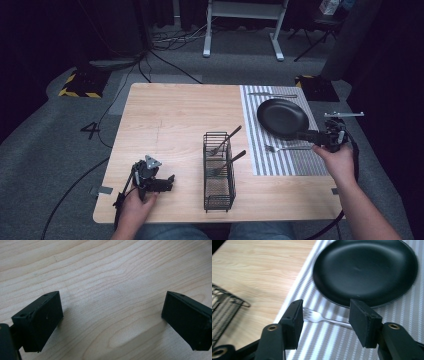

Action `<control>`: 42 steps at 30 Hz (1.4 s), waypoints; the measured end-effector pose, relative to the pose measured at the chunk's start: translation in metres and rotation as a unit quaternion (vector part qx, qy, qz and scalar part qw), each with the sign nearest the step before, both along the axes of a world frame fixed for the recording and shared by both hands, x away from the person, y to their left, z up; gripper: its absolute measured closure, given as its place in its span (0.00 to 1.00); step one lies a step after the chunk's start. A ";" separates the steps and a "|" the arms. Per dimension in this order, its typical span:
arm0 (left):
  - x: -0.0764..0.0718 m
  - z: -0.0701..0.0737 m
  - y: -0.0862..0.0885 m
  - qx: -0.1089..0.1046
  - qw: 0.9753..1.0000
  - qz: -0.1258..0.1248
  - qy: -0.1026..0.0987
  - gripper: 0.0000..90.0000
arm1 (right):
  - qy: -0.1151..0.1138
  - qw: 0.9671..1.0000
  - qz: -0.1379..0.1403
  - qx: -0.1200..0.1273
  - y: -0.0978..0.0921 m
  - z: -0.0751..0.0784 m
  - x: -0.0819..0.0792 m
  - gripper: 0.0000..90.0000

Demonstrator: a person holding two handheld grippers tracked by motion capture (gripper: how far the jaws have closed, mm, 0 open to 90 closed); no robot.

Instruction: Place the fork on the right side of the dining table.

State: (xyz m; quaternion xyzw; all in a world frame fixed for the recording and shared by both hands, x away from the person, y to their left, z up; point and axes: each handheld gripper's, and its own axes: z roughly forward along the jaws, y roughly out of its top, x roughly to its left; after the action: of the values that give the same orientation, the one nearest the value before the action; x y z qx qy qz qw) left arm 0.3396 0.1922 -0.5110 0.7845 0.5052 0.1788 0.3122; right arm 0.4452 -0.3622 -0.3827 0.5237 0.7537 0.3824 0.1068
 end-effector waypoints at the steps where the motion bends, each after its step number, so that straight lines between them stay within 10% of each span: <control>1: -0.001 0.000 0.000 0.000 1.000 0.000 0.000 0.04 | -0.005 1.000 0.011 0.000 0.007 0.004 -0.003 0.49; 19: -0.003 0.000 0.001 0.001 1.000 0.000 -0.001 0.04 | -0.014 0.996 0.093 0.002 0.063 0.013 -0.029 0.42; 42: 0.002 0.000 -0.001 0.001 1.000 -0.005 0.001 0.03 | 0.008 0.991 0.130 -0.031 0.087 -0.037 -0.067 0.37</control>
State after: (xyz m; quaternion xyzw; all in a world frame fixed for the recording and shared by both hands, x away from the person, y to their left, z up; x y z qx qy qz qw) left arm 0.3415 0.1912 -0.5110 0.7873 0.5016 0.1770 0.3119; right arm 0.3786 -0.2749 -0.4202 0.4210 0.8275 0.3654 0.0664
